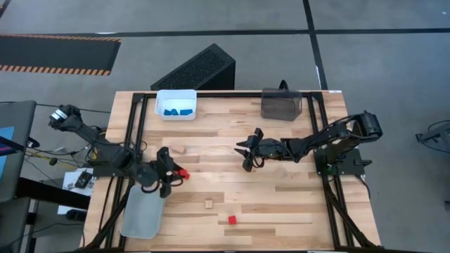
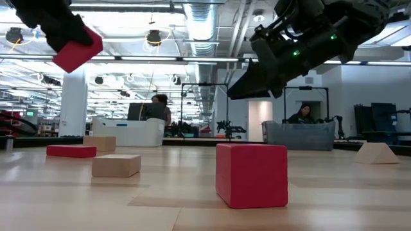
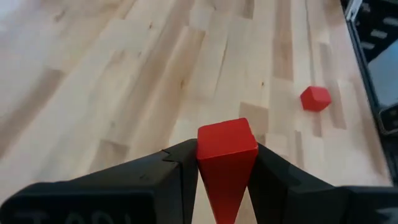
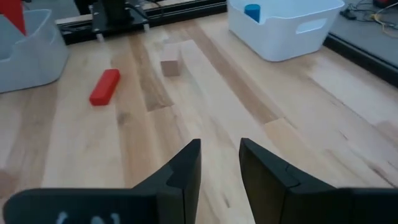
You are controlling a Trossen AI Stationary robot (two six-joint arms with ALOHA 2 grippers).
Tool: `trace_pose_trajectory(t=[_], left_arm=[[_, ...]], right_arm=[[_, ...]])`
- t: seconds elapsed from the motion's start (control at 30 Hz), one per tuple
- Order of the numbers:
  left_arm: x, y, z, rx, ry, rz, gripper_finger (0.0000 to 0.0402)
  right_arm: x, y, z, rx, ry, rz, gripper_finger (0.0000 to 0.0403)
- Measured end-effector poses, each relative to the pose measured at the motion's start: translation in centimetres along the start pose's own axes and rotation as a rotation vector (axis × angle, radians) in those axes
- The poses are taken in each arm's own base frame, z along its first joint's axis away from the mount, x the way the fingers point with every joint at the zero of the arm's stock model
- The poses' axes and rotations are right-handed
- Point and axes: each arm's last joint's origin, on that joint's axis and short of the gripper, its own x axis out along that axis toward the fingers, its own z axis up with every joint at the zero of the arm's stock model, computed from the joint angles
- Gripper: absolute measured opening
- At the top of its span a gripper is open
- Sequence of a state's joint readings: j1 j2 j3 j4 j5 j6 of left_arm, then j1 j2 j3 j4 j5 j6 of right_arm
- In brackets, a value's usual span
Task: Sort & place blocks by color
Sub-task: Put the right red block into the gray bin
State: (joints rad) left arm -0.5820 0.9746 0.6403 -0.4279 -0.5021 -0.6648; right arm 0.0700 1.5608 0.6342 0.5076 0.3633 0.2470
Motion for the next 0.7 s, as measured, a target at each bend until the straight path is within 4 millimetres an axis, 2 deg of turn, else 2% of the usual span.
trace_pose_trajectory(t=[0.17, 0.37, 0.53, 0.7], left_arm=[[0.9, -1.7, -1.5, -0.08, 0.06, -0.011, 0.0094], [1.9, -3.4, -2.7, -0.089, 0.078, -0.038, 0.0094], [1.8, -3.8, -2.0, -0.044, 0.068, -0.024, 0.0094], [1.4, -4.3, -1.2, -0.022, 0.042, -0.027, 0.0093]], right_arm=[[-0.4, 1.1, -0.3, -0.016, 0.003, 0.038, 0.0133], [-0.9, 2.3, -0.6, -0.034, 0.007, 0.079, 0.0133], [-1.1, 2.8, -0.7, -0.041, 0.008, 0.094, 0.0133], [-0.9, 2.3, -0.5, -0.036, 0.001, 0.079, 0.0132]])
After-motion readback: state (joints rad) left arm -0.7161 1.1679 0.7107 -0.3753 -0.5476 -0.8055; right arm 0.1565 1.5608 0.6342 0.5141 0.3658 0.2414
